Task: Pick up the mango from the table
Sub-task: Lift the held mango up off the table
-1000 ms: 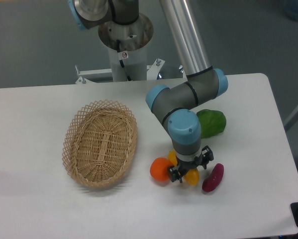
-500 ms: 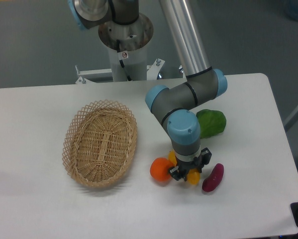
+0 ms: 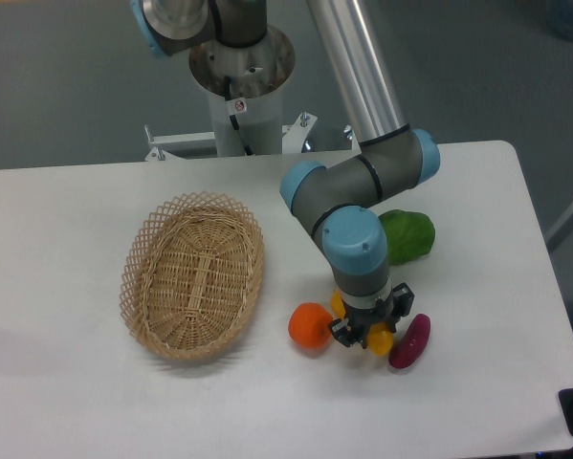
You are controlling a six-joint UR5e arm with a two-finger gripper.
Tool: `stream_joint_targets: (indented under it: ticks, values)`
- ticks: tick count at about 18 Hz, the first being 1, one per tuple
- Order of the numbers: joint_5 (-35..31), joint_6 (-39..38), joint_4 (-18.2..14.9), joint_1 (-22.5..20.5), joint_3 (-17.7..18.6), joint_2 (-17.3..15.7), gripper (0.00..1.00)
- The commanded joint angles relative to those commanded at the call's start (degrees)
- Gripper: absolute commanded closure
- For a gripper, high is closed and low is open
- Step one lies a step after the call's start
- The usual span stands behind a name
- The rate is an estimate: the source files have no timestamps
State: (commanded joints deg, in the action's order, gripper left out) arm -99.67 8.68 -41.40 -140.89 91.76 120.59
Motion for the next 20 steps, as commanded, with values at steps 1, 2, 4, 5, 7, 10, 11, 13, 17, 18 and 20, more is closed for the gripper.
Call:
stream_joint_targets:
  ticks: [1, 2, 4, 5, 7, 10, 11, 13, 17, 18, 20]
  values:
    - [-0.09, 2.02, -0.09, -0.09, -0.09, -0.97, 0.51]
    - [0.00, 3.87, -0.18, -0.17, -0.18, -1.85, 0.51]
    - [0.26, 7.56, -0.61, -0.53, -0.01, -3.78, 0.51]
    - [0.26, 9.93, -0.62, -0.61, 0.52, -4.83, 0.51]
    - [0.35, 14.15, -0.88, -0.97, 0.87, -6.85, 0.51]
    - [0.53, 18.64, -3.50, -2.55, 1.05, -9.40, 0.51]
    - [0.62, 21.44, -4.56, -2.98, 1.05, -10.28, 0.51]
    - [2.19, 27.15, -7.11, -4.30, 1.05, -12.13, 0.51]
    - [7.19, 34.10, -12.99, -8.08, -0.17, -15.21, 0.51]
    - [7.90, 37.25, -15.10, -9.04, -0.53, -16.08, 0.51]
    - [8.17, 43.58, -19.58, -10.63, -1.23, -17.58, 0.51]
